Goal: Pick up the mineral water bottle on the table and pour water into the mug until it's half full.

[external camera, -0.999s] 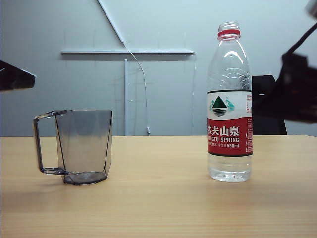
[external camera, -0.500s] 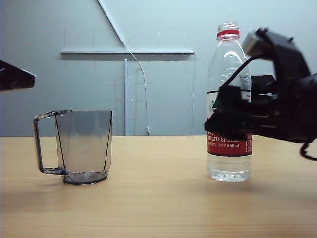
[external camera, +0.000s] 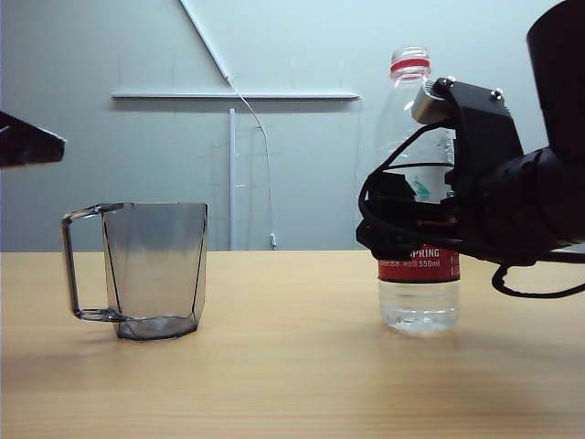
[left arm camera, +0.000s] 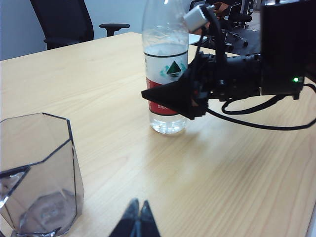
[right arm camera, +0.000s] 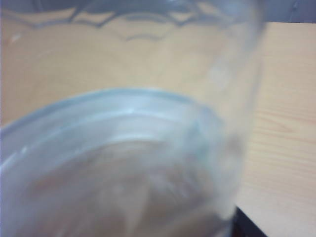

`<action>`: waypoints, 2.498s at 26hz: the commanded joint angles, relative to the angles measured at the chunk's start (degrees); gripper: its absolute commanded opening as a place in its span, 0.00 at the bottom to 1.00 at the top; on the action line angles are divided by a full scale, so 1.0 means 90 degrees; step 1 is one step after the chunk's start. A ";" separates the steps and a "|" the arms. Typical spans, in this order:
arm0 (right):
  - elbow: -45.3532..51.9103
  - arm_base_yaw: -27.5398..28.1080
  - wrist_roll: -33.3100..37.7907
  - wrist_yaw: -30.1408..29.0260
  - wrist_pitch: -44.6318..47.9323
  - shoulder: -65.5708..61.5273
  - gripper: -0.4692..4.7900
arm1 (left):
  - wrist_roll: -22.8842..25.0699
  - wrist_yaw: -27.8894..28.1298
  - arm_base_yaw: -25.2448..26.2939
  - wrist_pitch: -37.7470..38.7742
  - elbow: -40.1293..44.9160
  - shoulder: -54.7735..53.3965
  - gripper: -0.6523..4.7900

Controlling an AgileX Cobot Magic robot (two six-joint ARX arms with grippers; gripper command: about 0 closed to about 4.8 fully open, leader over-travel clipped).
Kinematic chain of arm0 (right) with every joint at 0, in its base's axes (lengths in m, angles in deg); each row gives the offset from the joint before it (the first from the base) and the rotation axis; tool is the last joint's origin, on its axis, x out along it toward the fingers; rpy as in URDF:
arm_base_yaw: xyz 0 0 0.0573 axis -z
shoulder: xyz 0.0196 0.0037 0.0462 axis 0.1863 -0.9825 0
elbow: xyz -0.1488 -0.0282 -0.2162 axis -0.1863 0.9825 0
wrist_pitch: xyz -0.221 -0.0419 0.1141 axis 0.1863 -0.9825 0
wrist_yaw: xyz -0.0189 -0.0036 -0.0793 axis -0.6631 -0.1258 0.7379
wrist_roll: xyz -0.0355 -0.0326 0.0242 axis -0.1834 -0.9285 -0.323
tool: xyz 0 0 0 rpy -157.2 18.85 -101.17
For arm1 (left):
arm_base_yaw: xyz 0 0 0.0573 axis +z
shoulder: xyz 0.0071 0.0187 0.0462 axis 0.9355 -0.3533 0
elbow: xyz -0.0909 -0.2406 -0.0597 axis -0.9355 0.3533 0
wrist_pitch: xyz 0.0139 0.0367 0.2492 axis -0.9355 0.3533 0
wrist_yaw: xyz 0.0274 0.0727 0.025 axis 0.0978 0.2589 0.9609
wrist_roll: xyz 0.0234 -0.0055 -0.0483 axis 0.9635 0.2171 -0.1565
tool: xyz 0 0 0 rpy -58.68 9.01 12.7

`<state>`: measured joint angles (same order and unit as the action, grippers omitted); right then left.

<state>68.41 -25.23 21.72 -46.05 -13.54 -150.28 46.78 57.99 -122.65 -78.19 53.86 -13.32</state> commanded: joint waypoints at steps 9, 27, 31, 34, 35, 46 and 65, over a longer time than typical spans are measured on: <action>-0.0053 -0.0005 0.0027 0.0017 0.0155 0.0022 0.74 | -0.0019 -0.0010 -0.0002 -0.0058 -0.0015 -0.0010 0.12; 0.0194 -0.0236 -0.0933 -0.0029 0.0250 0.0670 0.55 | -0.0019 -0.0019 0.0328 -0.0061 -0.0017 -0.0010 0.12; -0.0146 -0.0539 -0.1897 0.0015 -0.0782 0.1234 0.55 | -0.0019 0.0044 0.0971 -0.0058 -0.0017 -0.0010 0.12; -0.0665 -0.0690 -0.2225 -0.0005 -0.1887 0.1382 0.54 | -0.0019 0.0061 0.1095 -0.0058 -0.0017 -0.0010 0.12; -0.0828 -0.0729 -0.2363 -0.0005 -0.2135 0.1379 0.54 | -0.0019 0.0061 0.1103 -0.0058 -0.0017 -0.0010 0.12; -0.2480 -0.0833 -0.3723 0.0017 -0.4427 0.1336 0.48 | -0.0019 -0.0010 0.1542 -0.0053 -0.0017 -0.0010 0.12; -0.3415 -0.0869 -0.6642 0.0704 -0.5275 0.0568 0.48 | -0.0019 -0.0007 0.2246 -0.0058 -0.0017 -0.0010 0.12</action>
<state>38.36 -32.85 -34.32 -41.46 -64.14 -145.93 46.78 58.10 -102.46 -78.19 53.86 -13.32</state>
